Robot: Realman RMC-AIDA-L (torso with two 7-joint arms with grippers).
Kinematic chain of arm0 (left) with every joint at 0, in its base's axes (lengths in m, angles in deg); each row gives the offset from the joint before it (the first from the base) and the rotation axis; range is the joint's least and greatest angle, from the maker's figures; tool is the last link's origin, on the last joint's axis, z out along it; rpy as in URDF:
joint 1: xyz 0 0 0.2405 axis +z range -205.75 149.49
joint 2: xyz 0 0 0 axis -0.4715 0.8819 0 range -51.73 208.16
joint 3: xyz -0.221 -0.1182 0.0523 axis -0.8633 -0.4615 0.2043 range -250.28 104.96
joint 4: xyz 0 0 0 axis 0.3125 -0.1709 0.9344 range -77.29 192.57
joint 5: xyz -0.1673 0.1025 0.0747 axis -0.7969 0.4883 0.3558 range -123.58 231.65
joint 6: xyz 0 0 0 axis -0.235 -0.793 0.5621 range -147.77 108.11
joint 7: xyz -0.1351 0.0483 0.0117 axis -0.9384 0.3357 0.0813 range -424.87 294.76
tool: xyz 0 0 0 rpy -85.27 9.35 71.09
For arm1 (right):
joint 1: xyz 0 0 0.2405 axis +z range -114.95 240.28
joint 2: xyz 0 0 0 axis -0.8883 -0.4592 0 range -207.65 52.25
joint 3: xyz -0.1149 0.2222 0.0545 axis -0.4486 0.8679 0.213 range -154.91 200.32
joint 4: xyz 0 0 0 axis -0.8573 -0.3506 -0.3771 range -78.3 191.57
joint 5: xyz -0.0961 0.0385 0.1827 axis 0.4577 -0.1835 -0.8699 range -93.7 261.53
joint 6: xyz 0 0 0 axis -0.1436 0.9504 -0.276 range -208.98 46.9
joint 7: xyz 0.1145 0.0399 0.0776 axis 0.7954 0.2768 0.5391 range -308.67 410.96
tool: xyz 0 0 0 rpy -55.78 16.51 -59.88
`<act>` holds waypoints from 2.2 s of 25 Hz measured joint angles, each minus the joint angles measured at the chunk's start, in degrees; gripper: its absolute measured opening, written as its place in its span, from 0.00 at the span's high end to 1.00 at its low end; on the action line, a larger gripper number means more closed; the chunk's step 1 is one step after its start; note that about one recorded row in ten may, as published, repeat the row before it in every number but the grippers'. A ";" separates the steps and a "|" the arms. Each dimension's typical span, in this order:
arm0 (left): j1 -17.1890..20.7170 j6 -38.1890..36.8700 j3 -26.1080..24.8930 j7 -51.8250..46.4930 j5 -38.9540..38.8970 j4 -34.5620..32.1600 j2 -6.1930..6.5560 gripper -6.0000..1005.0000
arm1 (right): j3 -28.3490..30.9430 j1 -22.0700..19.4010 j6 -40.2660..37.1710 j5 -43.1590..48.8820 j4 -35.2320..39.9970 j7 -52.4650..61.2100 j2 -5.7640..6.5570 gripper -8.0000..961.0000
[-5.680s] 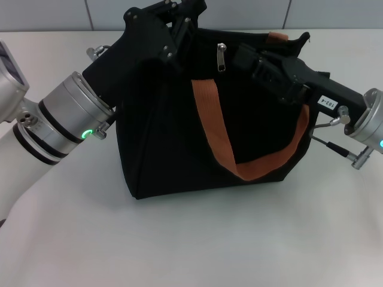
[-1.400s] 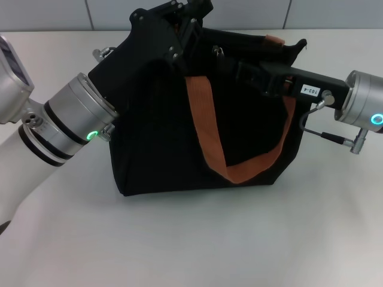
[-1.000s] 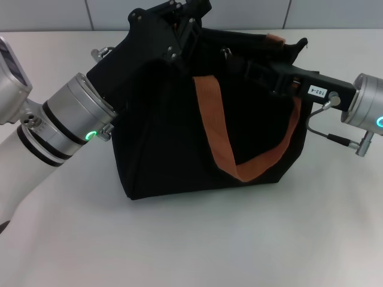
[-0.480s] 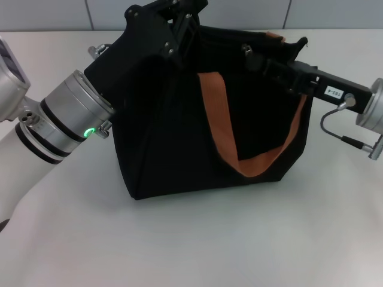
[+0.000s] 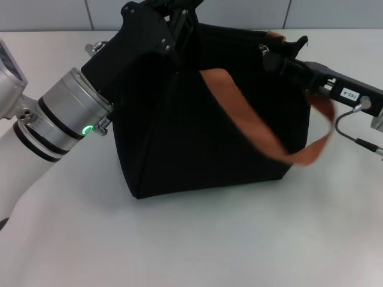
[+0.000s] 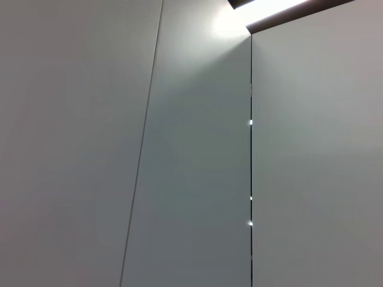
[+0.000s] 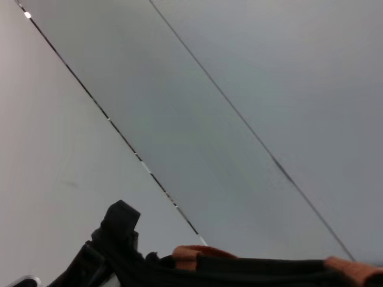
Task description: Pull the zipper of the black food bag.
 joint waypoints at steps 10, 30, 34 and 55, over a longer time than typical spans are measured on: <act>0.01 0.20 -0.54 0.00 0.00 -0.40 0.01 0.93 | 0.79 -2.26 0.22 -2.22 1.53 0.43 0.02 0.99; 0.85 0.95 -2.21 0.00 0.01 -0.56 0.01 0.93 | 7.95 -6.96 -1.38 -3.78 0.66 -4.28 0.00 0.98; 0.89 1.40 -3.65 0.00 0.02 -0.44 0.00 0.92 | 8.87 -9.10 -2.96 -6.68 -0.38 -8.21 0.01 0.90; 7.30 -5.81 -8.72 -3.54 -0.04 -1.36 0.42 0.77 | 8.97 -11.12 -5.28 -8.41 -6.48 -23.14 -0.09 0.24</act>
